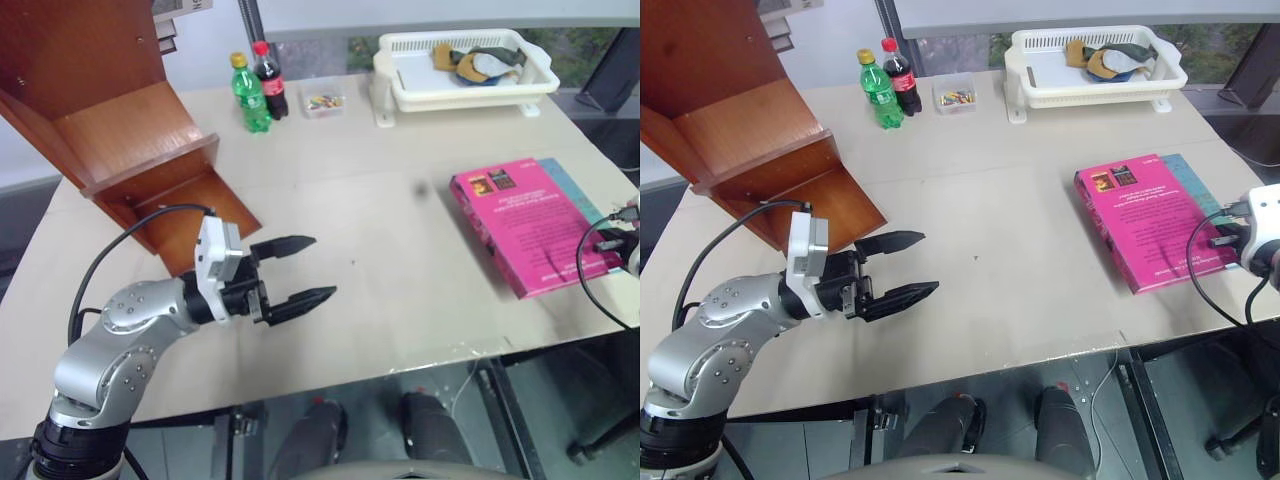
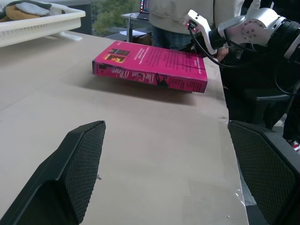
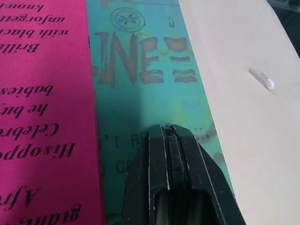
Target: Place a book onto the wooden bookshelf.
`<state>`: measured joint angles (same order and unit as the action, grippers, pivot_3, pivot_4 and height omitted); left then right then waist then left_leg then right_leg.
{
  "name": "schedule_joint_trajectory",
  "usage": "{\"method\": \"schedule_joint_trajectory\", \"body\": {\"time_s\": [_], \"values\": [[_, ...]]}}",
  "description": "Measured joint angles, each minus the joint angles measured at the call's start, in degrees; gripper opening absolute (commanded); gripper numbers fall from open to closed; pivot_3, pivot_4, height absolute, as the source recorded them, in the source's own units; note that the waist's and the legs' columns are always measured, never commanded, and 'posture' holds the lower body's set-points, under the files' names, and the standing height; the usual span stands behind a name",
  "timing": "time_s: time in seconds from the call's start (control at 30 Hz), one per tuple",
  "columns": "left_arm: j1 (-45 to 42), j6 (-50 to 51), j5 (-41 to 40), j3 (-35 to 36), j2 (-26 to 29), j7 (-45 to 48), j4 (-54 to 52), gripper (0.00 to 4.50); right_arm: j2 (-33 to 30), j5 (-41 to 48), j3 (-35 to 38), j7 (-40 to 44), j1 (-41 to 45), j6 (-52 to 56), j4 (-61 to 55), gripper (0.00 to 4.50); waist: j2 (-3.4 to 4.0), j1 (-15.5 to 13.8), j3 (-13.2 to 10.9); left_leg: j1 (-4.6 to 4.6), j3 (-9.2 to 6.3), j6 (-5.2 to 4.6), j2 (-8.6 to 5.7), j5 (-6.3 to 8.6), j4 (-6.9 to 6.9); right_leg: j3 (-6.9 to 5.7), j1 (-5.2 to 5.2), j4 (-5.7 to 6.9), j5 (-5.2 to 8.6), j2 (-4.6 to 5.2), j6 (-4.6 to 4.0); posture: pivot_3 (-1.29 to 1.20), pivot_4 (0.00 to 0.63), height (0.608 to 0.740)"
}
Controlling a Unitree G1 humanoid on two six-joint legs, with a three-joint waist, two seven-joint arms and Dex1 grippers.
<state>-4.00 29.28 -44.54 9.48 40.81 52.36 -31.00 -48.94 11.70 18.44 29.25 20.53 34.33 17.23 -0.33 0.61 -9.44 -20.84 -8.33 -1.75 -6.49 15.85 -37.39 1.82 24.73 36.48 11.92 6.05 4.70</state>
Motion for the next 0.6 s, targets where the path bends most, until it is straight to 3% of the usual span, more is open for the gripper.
{"method": "schedule_joint_trajectory", "body": {"time_s": [0.37,0.47,0.57,0.6], "values": [[0.86,-0.92,0.11,0.00,-0.38,-0.41,-0.06,4.50,4.51,-3.78,4.74,-13.96,-5.26,-0.29,-10.46,0.06,0.00,-0.01,0.00,0.02,0.03,0.00,0.00,0.00,0.01,0.05,0.01,0.01,0.00,-0.01,0.01,0.00,0.150,0.740],[0.77,-0.98,0.32,-0.22,-0.71,-0.76,-0.05,4.50,4.58,-3.60,4.88,-14.79,-5.24,3.00,-10.88,0.87,0.00,-0.06,0.00,0.01,0.03,0.00,-0.01,0.00,0.01,0.05,0.01,0.01,0.00,-0.01,0.00,0.00,0.150,0.740],[0.57,-1.00,0.51,-0.61,-0.91,-0.87,-0.04,4.50,4.58,-4.05,4.89,-16.12,-5.24,4.34,-10.86,0.87,0.00,-0.07,0.00,0.01,0.03,0.00,-0.01,0.00,0.01,0.05,0.01,0.01,0.00,-0.01,0.00,0.00,0.150,0.740],[0.39,-1.00,0.51,-0.61,-0.92,-0.86,-0.03,4.50,4.59,-4.23,4.89,-16.51,-5.23,4.76,-10.86,0.44,0.00,-0.07,0.00,0.01,0.03,0.00,-0.01,0.00,0.01,0.05,0.01,0.01,0.00,-0.01,0.00,0.00,0.150,0.740]]}}
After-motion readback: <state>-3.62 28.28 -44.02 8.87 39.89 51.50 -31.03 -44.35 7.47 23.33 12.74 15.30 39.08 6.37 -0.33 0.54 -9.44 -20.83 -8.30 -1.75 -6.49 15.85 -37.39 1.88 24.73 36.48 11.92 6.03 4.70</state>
